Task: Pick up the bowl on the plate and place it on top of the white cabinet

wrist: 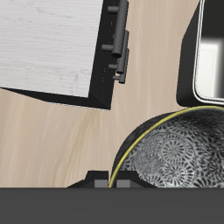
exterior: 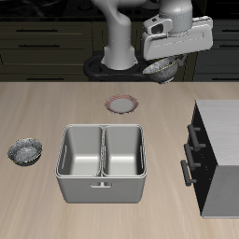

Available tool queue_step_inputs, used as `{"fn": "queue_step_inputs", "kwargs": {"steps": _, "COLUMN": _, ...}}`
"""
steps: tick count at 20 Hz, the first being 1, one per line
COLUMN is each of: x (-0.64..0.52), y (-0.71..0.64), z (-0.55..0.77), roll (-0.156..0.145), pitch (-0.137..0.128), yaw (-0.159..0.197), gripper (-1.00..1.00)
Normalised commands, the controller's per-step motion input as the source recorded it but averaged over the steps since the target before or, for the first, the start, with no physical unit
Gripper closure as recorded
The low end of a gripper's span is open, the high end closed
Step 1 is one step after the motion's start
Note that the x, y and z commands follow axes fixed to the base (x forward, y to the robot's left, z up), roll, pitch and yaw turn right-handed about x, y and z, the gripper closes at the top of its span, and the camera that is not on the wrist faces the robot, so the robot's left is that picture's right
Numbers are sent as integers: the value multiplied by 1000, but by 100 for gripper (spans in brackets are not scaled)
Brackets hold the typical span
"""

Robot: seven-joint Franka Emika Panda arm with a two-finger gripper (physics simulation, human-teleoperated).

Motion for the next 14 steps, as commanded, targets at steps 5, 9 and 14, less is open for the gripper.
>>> {"fn": "queue_step_inputs", "kwargs": {"steps": 5, "x": 241, "y": 295, "z": 95, "roll": 2, "pitch": -16, "yaw": 22, "gripper": 100}}
{"fn": "queue_step_inputs", "kwargs": {"steps": 9, "x": 229, "y": 245, "z": 83, "roll": 1, "pitch": -4, "yaw": 4, "gripper": 100}}
{"fn": "queue_step_inputs", "kwargs": {"steps": 14, "x": 231, "y": 196, "z": 99, "roll": 1, "pitch": -9, "yaw": 10, "gripper": 100}}
